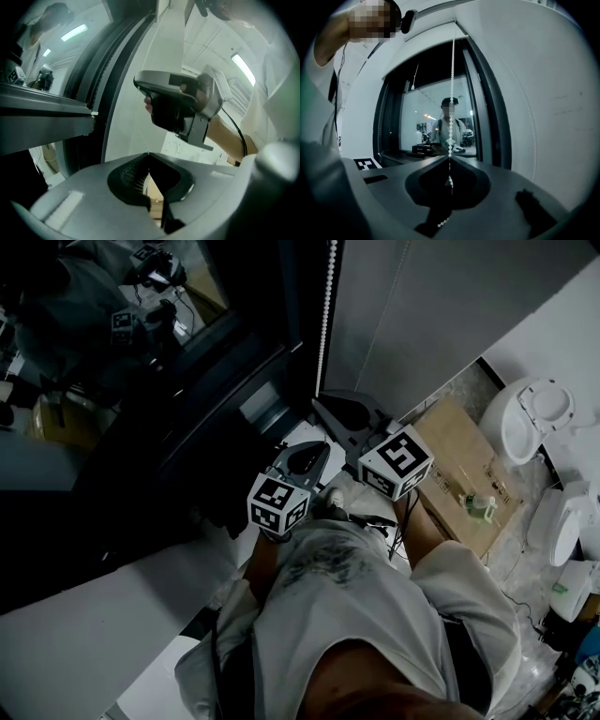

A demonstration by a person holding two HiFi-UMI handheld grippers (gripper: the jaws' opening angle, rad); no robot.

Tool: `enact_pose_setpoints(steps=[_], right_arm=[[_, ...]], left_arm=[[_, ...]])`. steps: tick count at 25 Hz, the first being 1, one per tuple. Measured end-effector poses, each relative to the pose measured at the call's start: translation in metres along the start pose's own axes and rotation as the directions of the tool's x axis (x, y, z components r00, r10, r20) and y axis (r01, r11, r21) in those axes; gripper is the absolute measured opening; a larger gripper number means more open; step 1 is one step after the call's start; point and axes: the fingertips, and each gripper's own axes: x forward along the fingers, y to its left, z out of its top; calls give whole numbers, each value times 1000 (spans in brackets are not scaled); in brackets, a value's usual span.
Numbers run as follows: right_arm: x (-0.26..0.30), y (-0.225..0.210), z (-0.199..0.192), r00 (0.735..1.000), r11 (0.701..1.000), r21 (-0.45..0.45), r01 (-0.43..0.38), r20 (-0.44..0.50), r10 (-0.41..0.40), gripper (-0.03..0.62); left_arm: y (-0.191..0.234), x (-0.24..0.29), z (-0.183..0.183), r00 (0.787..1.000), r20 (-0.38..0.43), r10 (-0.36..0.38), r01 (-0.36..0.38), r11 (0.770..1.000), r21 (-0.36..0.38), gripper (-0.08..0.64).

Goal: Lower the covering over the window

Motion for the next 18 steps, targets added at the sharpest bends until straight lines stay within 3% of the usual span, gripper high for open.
enact_pose_setpoints(steps=[3, 8, 18], right_arm=[[-1, -1, -14, 1000, 1000, 20, 8, -24, -7, 18], [-5, -4, -23, 999, 999, 45, 28, -29, -27, 18], [-7, 4, -26, 999, 999, 23, 23, -45, -22, 18]], left_arm=[[6, -9, 17, 999, 47, 25, -25, 1000, 4, 23], [14, -34, 68, 986, 162, 38, -44, 998, 35, 110], [4, -45, 202, 922, 387, -1, -79, 978, 191, 121]])
